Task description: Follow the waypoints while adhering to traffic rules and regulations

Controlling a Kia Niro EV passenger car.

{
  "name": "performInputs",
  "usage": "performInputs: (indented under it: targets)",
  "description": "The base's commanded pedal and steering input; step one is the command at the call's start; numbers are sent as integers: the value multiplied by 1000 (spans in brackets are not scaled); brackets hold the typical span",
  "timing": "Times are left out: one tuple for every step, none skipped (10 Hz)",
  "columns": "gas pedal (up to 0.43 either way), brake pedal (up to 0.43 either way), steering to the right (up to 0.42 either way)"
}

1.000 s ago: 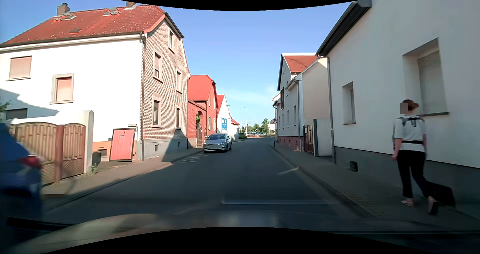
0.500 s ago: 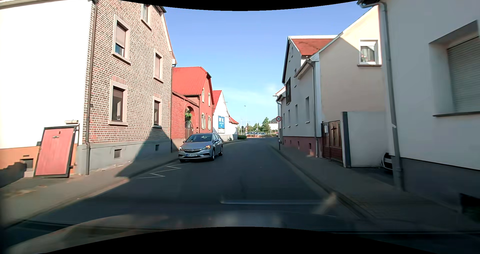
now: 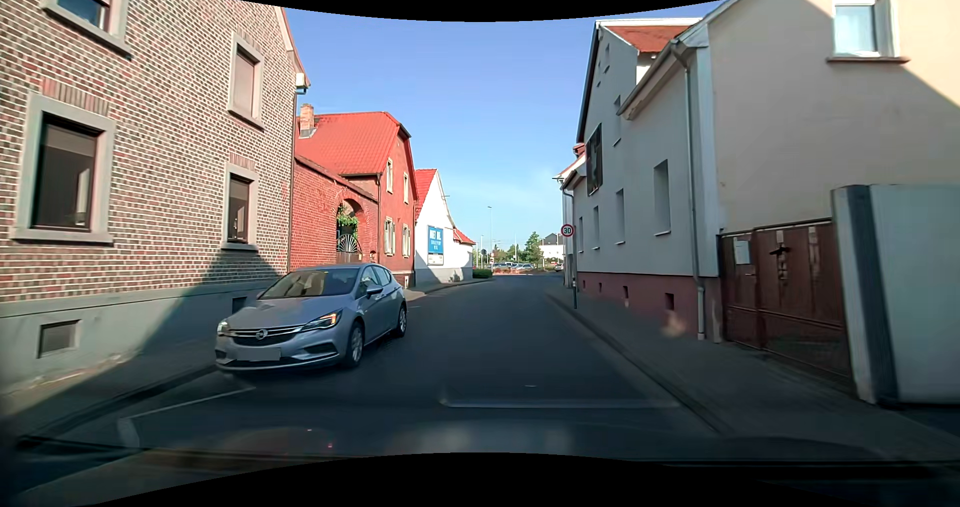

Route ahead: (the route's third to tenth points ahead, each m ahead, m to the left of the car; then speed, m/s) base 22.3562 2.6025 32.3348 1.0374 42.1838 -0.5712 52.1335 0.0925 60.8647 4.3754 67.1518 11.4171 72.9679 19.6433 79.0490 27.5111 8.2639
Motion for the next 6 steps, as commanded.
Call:
performInputs:
  targets:
    - [0,0,-5]
    - [0,0,-5]
    - [0,0,-5]
    - [0,0,-6]
    - [0,0,-5]
    - [0,0,-6]
